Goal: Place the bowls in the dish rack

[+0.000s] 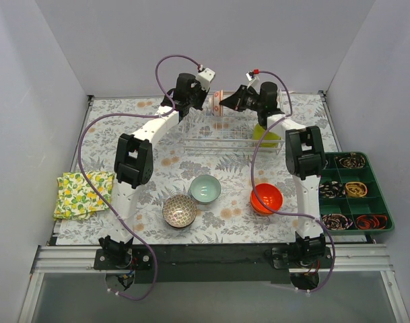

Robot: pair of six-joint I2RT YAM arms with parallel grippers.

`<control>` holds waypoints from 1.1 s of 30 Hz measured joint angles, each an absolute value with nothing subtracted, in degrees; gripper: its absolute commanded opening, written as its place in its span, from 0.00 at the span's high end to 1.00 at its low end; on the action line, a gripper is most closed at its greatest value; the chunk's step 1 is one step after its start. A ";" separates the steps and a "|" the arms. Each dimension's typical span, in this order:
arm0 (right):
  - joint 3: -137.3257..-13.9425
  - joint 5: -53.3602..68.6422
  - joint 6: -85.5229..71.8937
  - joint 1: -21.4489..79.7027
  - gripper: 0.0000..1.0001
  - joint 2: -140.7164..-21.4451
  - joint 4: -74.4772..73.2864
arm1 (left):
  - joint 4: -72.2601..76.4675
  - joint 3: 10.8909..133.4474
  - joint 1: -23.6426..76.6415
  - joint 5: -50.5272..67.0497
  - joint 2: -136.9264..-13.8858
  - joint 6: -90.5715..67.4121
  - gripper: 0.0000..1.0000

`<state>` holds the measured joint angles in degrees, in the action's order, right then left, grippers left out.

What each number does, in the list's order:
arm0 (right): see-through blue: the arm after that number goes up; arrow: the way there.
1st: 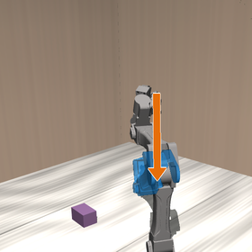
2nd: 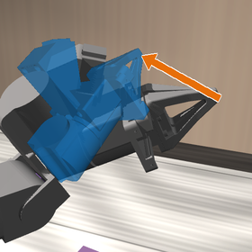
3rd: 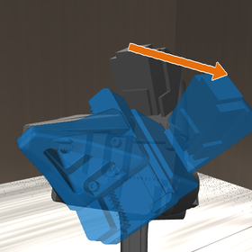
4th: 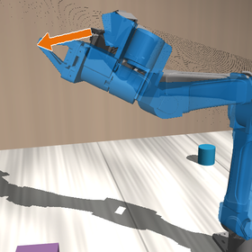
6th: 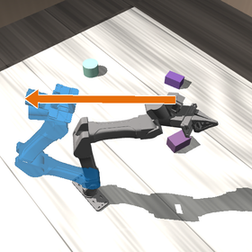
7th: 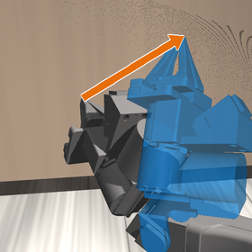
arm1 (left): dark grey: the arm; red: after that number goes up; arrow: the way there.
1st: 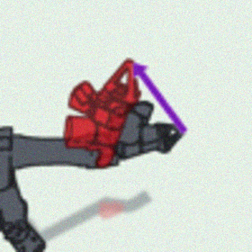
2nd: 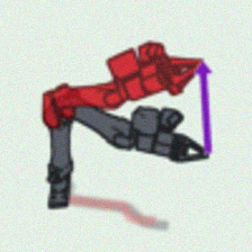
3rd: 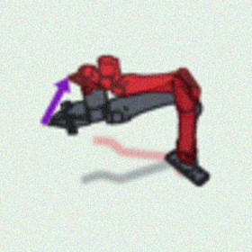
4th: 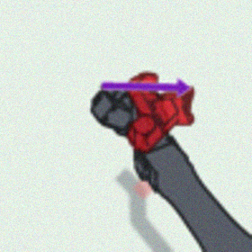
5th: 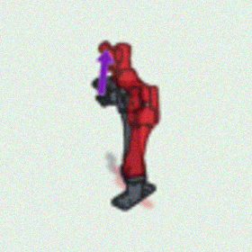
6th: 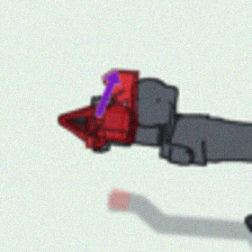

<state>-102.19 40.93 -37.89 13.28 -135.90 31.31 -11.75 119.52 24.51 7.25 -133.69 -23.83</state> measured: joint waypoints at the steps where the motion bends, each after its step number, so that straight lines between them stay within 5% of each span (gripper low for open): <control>1: -101.82 40.77 -37.85 13.15 0.90 -135.57 30.98 | -11.73 119.52 24.51 7.25 -133.69 -23.86 1.00; 19: -97.58 37.98 -30.04 6.72 0.69 -130.15 16.27 | -10.59 119.31 24.51 6.63 -133.69 -24.95 1.00; 30: -96.60 36.84 -25.12 5.43 0.65 -123.55 12.64 | -8.56 114.63 24.51 5.93 -133.62 -25.98 0.99; 33: -96.55 37.71 -23.20 5.65 0.59 -121.51 11.88 | -8.43 114.63 24.51 4.69 -133.27 -26.04 0.73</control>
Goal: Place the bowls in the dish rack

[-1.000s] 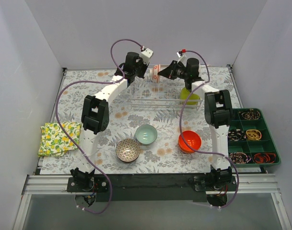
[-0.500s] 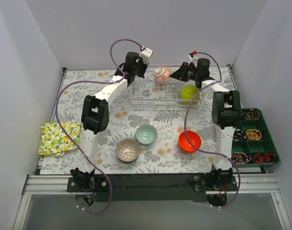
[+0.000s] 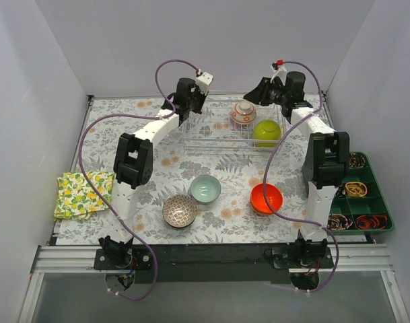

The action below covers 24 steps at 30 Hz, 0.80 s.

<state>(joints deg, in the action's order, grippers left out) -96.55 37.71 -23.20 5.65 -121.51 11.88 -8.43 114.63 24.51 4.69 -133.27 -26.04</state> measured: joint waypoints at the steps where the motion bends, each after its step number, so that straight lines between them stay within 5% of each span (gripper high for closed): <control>1: -96.27 38.13 -21.76 5.87 0.57 -120.49 11.66 | -8.36 114.69 24.51 4.08 -132.94 -25.91 0.69; 3: -94.78 39.27 -17.28 6.26 0.54 -117.34 10.70 | -8.29 114.91 24.51 2.92 -132.03 -25.56 0.49; 6: -91.37 41.19 -7.97 7.60 0.39 -110.78 7.27 | -8.54 114.69 24.40 0.82 -129.36 -24.34 0.36; 9: -86.26 42.76 6.52 11.05 0.36 -102.00 0.67 | -9.76 113.01 23.90 -0.71 -124.36 -23.57 0.27; 17: -69.76 40.62 45.30 28.05 0.37 -86.46 -16.34 | -15.94 99.94 15.70 -2.13 -105.89 -27.70 0.20; 24: -64.62 35.86 59.05 38.48 0.42 -88.95 -26.11 | -22.31 82.89 9.47 -0.08 -92.92 -30.55 0.20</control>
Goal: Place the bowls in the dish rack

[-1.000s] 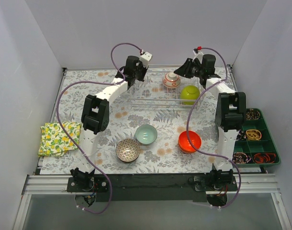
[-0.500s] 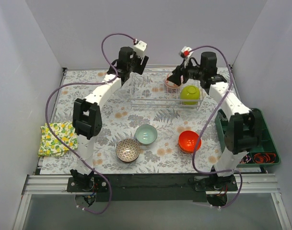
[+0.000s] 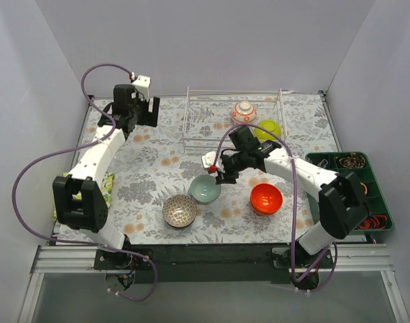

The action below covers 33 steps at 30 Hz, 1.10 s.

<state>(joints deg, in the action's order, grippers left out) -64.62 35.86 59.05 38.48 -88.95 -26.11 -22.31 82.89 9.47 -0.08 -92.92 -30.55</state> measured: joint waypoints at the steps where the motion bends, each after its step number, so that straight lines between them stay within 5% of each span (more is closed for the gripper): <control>1: -64.86 34.98 60.20 39.38 0.43 -89.67 -27.22 | -23.42 80.20 9.52 0.56 -90.59 -30.72 0.19; 15: -65.98 25.82 70.78 48.64 0.50 -94.67 -39.11 | -26.94 66.04 6.72 2.52 -64.16 -30.46 0.18; 18: -67.48 24.29 70.30 49.69 0.56 -97.36 -39.31 | -27.27 66.02 6.59 2.74 -64.03 -30.46 0.18; 22: -68.31 22.22 68.99 51.33 0.90 -99.85 -39.51 | -27.90 66.04 6.59 3.44 -64.38 -30.50 0.18; 24: -68.79 21.91 68.77 52.49 0.99 -100.16 -39.03 | -27.97 66.06 6.59 3.92 -64.71 -30.50 0.19; 33: -75.16 18.22 63.13 53.56 0.99 -95.09 -46.78 | -27.73 68.18 6.59 9.61 -68.40 -31.46 0.25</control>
<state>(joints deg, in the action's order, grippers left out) -75.16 18.22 63.13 53.56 -95.09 -46.78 -27.73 68.18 6.59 9.61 -68.40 -31.46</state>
